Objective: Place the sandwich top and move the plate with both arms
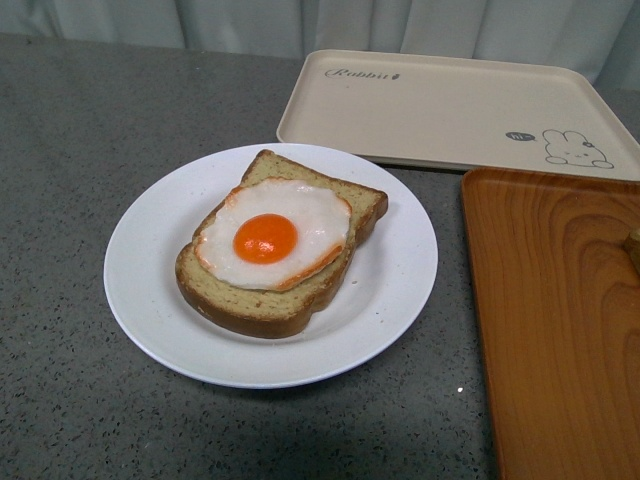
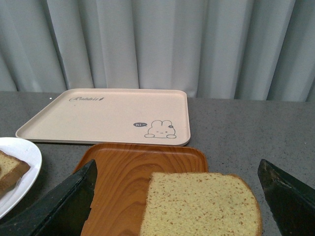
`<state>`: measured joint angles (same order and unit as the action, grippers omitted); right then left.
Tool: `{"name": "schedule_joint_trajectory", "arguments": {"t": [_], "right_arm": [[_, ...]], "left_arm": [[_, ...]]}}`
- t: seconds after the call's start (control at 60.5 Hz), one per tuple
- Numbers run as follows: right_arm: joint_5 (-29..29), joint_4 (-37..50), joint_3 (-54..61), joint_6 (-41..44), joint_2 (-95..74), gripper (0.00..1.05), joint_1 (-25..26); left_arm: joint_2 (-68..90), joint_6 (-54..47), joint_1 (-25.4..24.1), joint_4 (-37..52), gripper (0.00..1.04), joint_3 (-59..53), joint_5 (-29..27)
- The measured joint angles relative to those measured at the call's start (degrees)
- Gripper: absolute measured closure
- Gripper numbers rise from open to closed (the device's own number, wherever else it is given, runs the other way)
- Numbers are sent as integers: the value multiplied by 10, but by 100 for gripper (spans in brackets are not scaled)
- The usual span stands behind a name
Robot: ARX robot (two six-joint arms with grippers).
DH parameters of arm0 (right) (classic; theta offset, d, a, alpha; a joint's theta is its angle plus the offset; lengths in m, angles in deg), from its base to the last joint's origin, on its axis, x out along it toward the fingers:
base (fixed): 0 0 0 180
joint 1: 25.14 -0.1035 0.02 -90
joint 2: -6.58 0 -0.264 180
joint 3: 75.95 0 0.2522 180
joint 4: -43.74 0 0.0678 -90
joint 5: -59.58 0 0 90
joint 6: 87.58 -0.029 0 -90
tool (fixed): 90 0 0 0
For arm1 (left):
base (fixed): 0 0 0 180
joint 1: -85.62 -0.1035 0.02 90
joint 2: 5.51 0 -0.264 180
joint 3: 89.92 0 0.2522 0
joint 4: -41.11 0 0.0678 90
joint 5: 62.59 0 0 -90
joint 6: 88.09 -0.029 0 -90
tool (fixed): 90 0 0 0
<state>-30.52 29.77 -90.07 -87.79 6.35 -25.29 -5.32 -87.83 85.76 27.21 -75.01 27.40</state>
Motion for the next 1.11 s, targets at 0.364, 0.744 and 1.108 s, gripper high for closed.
{"name": "schedule_joint_trajectory", "arguments": {"t": [0.364,0.744,1.108], "right_arm": [[0,0,0,0,0,9,0],[0,0,0,0,0,9,0],[0,0,0,0,0,9,0]], "left_arm": [[0,0,0,0,6,0,0],[0,0,0,0,6,0,0],[0,0,0,0,6,0,0]]}}
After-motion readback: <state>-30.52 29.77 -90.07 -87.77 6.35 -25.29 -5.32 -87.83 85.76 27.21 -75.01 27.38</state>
